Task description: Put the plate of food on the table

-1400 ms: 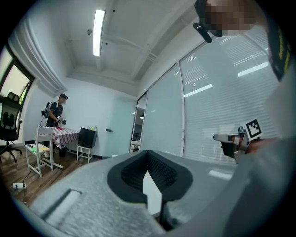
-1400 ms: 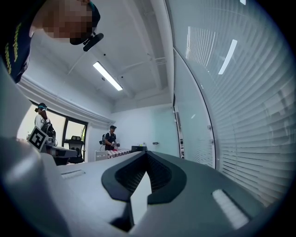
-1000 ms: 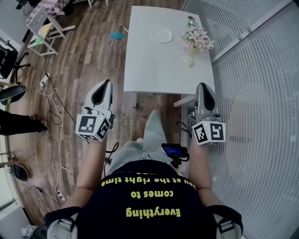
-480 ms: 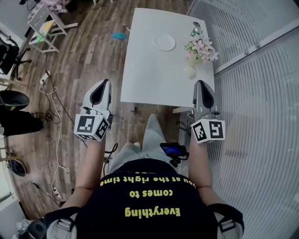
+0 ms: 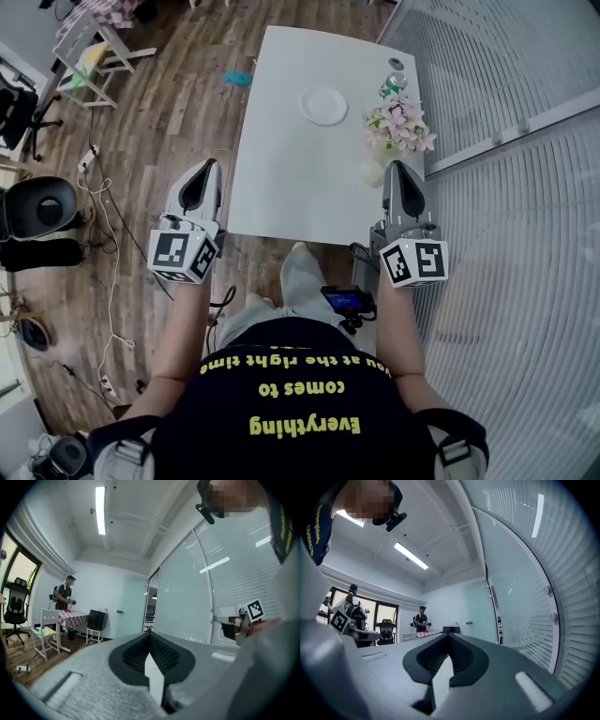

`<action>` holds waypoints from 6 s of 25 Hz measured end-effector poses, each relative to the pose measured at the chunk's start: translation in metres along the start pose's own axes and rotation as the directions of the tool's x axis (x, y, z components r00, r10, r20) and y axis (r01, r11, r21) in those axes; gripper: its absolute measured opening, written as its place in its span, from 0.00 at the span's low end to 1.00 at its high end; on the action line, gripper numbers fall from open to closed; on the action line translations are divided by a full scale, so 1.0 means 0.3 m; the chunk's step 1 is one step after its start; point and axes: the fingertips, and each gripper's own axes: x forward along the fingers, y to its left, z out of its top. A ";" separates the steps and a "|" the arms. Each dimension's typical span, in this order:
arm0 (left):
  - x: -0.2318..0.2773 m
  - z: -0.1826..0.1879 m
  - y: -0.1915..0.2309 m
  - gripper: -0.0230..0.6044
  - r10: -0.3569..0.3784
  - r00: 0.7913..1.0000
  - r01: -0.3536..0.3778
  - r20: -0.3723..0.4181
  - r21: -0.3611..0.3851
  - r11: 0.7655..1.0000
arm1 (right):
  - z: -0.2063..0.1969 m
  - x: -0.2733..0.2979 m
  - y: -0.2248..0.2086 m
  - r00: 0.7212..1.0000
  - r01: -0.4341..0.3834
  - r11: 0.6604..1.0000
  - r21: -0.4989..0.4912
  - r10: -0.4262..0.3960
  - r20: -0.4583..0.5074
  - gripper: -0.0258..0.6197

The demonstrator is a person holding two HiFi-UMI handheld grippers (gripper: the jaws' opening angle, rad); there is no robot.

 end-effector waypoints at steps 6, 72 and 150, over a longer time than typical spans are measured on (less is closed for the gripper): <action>0.143 0.019 0.004 0.04 0.023 1.000 -0.023 0.009 -0.002 1.000 | 0.011 0.109 -0.107 1.000 -0.020 1.000 0.005 0.020 0.003 0.05; 0.635 -0.233 -0.047 0.04 -0.129 0.975 0.123 -0.178 -0.048 0.991 | -0.709 0.208 -0.336 0.780 -0.154 0.988 -0.012 0.114 -0.615 0.40; 0.545 -0.113 0.037 0.04 -0.088 0.989 0.084 -0.121 -0.037 0.996 | -0.703 0.228 -0.274 0.705 -0.194 0.980 -0.034 0.116 -0.700 0.55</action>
